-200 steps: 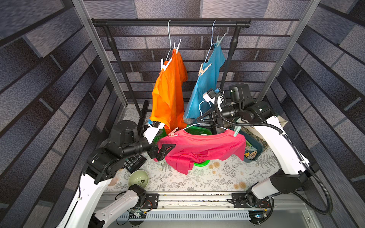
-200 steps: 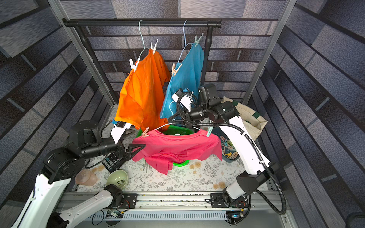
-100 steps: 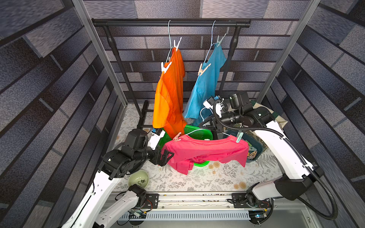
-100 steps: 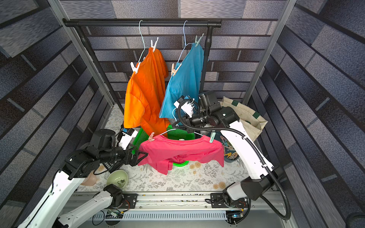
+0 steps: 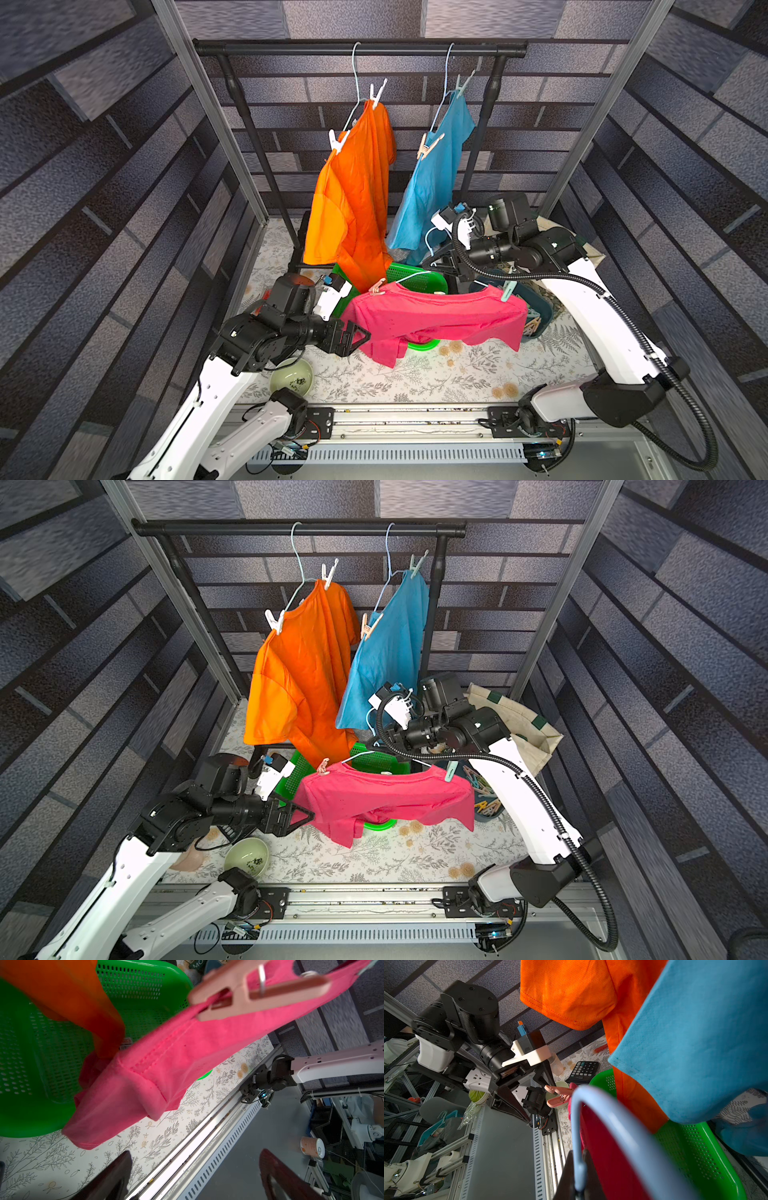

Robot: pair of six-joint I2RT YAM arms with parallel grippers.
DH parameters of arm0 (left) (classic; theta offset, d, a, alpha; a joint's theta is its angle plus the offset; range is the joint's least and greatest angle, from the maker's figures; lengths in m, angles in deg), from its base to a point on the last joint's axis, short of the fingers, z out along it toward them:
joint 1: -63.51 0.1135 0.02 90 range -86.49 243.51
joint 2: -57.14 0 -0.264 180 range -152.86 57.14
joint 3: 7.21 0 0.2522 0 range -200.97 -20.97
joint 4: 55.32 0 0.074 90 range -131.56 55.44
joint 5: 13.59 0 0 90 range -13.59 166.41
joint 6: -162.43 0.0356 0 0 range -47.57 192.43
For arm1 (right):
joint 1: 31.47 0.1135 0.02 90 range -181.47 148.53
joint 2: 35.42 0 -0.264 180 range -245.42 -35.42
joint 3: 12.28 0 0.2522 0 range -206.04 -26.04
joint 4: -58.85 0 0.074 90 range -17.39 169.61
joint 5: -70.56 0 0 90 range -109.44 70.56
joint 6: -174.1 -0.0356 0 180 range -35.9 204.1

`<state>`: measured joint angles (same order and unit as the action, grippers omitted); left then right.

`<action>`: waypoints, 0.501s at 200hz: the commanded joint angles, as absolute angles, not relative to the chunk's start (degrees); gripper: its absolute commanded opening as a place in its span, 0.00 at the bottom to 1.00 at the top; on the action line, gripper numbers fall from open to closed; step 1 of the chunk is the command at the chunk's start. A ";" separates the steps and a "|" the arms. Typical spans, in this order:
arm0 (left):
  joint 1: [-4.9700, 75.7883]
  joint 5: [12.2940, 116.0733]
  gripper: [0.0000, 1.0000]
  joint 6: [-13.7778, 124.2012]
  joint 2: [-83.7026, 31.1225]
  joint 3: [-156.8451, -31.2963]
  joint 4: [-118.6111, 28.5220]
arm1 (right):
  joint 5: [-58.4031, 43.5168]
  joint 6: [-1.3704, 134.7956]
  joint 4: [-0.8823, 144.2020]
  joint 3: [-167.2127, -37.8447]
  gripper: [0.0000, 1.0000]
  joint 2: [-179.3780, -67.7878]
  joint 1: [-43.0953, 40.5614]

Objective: Use clothespins to secure the t-shirt on both sides of the hanger
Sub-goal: Adjust the clothespin on the hanger.

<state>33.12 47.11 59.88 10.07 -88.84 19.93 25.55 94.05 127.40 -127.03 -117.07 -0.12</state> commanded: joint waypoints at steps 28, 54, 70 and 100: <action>23.14 55.81 0.83 64.51 2.31 -106.86 23.50 | 27.08 93.82 129.30 -131.47 0.00 -118.45 -0.51; 18.24 61.88 1.00 67.86 -1.49 -112.16 22.42 | 28.45 93.83 129.13 -132.16 0.00 -118.87 -0.47; 17.00 66.42 1.00 70.41 -2.93 -113.97 21.18 | 29.38 93.58 129.01 -132.36 0.00 -118.83 -0.53; 16.13 73.24 1.00 77.90 -4.40 -114.44 18.01 | 31.22 93.20 128.96 -132.91 0.00 -118.84 -0.46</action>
<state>16.57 65.15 69.86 -4.07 -112.75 20.26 28.13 93.97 128.18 -130.90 -118.77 -0.12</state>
